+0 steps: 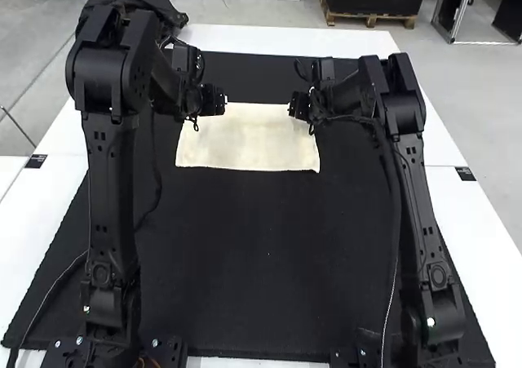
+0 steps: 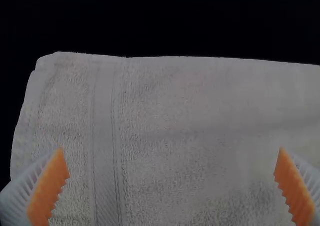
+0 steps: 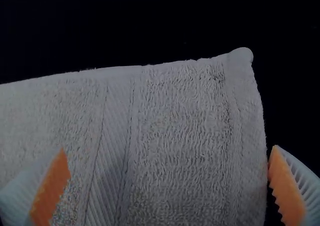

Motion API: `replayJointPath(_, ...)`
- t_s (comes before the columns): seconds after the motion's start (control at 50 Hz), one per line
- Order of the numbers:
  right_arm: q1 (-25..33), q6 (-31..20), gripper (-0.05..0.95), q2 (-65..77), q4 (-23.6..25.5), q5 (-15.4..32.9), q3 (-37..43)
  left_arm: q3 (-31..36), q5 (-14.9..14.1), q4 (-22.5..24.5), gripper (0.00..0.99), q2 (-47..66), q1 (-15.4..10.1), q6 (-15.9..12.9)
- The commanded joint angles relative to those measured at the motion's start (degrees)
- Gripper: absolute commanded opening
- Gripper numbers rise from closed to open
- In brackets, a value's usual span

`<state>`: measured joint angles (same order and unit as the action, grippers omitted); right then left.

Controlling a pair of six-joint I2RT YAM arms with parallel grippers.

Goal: Fold the towel.

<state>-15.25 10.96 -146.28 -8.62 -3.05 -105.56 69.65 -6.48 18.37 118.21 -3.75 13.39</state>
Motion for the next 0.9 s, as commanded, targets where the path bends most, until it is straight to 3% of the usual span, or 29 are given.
replayJointPath(0.0,0.83,0.20,0.91,-1.38,-0.08,0.15,-1.40,2.16,-0.73,0.26,0.969,1.93,0.41,0.41)
replayJointPath(0.54,0.92,0.38,0.91,-2.52,0.36,0.24,-1.93,2.07,-0.73,0.26,0.969,2.20,0.32,0.41)
replayJointPath(0.88,0.92,1.17,0.81,-3.93,2.56,-0.47,-2.55,2.07,-0.73,0.17,0.969,2.20,0.23,0.41)
